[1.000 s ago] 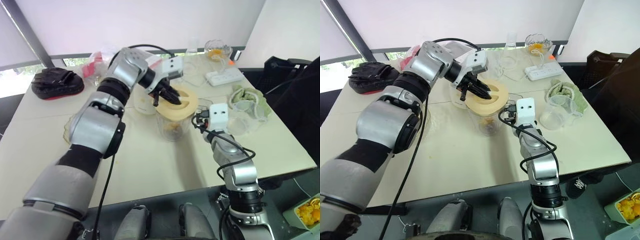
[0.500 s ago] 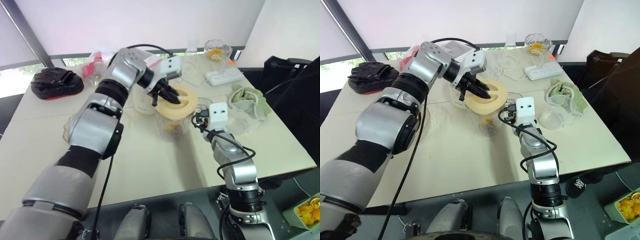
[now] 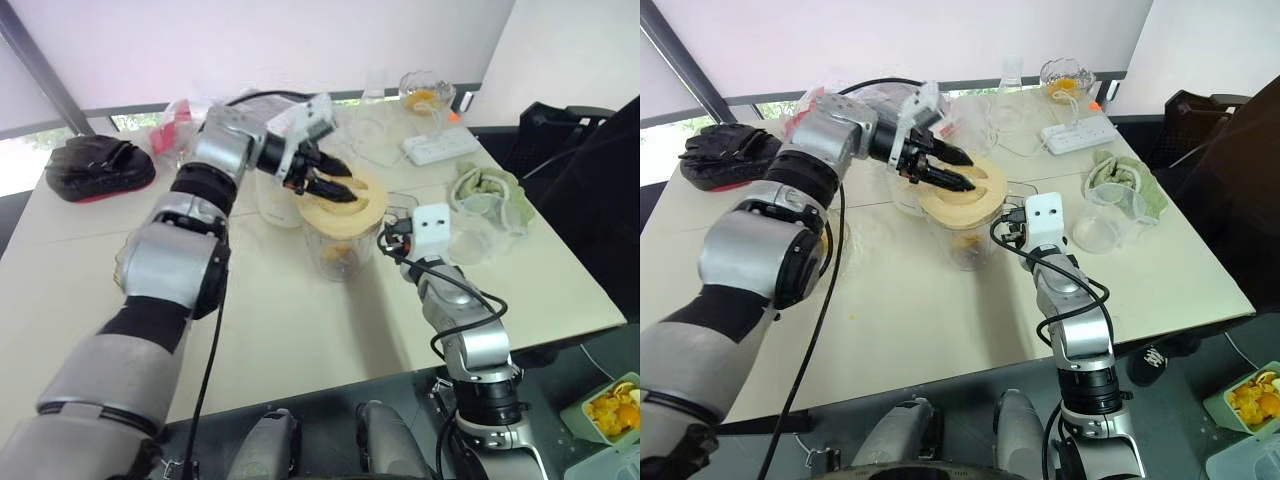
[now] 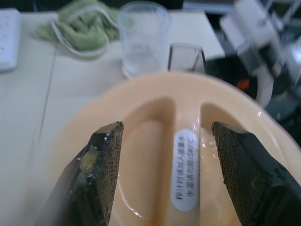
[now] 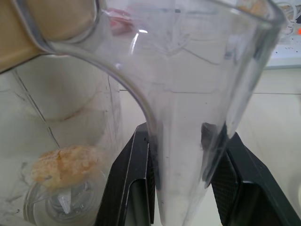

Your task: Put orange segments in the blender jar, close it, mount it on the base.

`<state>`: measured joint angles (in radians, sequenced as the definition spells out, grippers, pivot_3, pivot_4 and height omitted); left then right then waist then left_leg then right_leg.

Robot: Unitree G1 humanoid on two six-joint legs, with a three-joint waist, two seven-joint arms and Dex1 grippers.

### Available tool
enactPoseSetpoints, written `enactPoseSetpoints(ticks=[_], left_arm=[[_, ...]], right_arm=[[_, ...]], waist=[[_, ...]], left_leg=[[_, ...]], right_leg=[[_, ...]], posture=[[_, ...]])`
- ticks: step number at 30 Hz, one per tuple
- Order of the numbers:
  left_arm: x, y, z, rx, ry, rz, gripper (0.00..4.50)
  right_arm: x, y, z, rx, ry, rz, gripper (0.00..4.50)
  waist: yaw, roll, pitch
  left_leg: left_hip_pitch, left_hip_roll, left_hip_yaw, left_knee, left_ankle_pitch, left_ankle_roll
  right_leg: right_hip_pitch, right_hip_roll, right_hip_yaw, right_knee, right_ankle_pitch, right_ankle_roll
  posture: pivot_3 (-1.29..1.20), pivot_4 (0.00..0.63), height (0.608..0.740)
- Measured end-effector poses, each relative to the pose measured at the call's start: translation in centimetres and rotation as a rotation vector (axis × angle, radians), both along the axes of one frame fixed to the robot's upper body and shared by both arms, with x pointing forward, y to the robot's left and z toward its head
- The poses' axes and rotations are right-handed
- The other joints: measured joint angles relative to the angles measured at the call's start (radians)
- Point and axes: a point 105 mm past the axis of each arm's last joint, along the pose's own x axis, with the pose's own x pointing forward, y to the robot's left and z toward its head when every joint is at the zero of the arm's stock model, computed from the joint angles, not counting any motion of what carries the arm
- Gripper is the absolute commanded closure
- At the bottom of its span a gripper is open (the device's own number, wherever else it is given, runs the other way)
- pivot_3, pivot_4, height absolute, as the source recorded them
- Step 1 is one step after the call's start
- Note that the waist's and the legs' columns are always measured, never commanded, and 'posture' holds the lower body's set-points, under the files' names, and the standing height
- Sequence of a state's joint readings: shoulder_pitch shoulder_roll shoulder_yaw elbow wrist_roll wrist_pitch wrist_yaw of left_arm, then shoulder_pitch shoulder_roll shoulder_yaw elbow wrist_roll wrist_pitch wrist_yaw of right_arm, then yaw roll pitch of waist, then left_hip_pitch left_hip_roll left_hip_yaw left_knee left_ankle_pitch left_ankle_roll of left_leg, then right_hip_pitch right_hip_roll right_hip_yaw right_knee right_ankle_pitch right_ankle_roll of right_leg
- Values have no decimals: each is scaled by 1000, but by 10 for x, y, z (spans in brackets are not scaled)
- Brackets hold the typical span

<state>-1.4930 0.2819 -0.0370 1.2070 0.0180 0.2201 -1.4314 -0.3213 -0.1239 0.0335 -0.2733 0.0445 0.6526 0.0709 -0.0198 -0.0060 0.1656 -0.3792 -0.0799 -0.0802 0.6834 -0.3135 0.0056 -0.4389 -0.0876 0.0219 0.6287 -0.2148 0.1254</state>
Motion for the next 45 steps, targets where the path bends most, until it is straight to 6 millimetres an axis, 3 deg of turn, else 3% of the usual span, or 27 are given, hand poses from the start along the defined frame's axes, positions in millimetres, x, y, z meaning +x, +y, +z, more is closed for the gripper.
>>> enactPoseSetpoints(ticks=[5,8,10,13,16,18,21,28,31,33,37,40,45], left_arm=[[2,10,73,-412,-15,66,1396],[3,25,97,-564,-13,107,1396],[2,43,101,-598,-55,141,1396],[2,69,67,-573,-56,211,1396],[-2,100,10,-489,-20,369,1396],[-20,120,-26,-400,-27,460,1396],[-46,125,-64,-322,16,524,1396],[-92,111,-86,-267,5,520,1396],[-93,110,-97,-286,8,578,1396],[-92,108,-104,-314,-17,625,1396],[-89,104,-101,-368,-84,704,1396],[-89,101,-95,-405,-149,742,1396],[-91,108,-101,-395,-215,845,1396]], right_arm=[[0,2,1,1,-7,17,3321],[0,3,2,1,-9,21,3321],[0,5,1,2,-7,31,3321],[2,4,3,9,-10,28,3321],[6,1,11,16,-28,19,3321],[12,-2,25,26,-46,11,3321],[23,-13,58,34,-113,-24,3321],[40,-17,121,54,-199,-34,3321],[53,-18,151,59,-213,-49,3321],[65,-7,184,71,-232,-28,3321],[69,18,244,98,-344,49,3321],[81,34,255,120,-339,82,3321],[108,57,233,137,-257,104,3321]], waist=[[-5,0,0],[-11,0,0],[-20,1,-1],[-27,3,-1],[-28,3,0],[-31,4,0],[-20,3,0],[-6,4,0],[-1,5,1],[-7,6,2],[-16,6,1],[-23,6,1],[-26,6,1]], left_leg=[[-6,0,0,0,3,-5],[-6,0,0,0,3,-6],[-6,0,0,0,3,-6],[-6,0,0,-1,4,-8],[-10,0,1,-1,5,-9],[-15,0,2,-1,5,-10],[-20,0,0,1,6,-11],[-18,0,0,0,8,-14],[-18,0,1,0,8,-15],[-18,1,3,-1,8,-15],[-18,2,2,-5,8,-15],[-18,1,3,-3,8,-14],[-17,2,3,-3,8,-15]], right_leg=[[-7,0,0,1,0,0],[-7,0,0,2,0,0],[-7,0,1,2,0,0],[-7,0,2,2,0,0],[-13,0,4,4,1,-1],[-20,-1,5,5,1,-2],[-23,-1,3,4,2,-3],[-21,-1,3,2,3,-4],[-22,-1,3,2,3,-5],[-23,-2,3,3,3,-5],[-23,-1,2,2,3,-5],[-22,-2,2,1,3,-5],[-22,-1,3,2,3,-5]], posture=[[0,150,740],[0,150,740],[0,150,740],[0,150,740],[0,150,740],[0,150,740],[0,150,740],[0,150,740],[0,150,740],[0,150,740],[0,150,740],[0,150,740],[0,150,740]])
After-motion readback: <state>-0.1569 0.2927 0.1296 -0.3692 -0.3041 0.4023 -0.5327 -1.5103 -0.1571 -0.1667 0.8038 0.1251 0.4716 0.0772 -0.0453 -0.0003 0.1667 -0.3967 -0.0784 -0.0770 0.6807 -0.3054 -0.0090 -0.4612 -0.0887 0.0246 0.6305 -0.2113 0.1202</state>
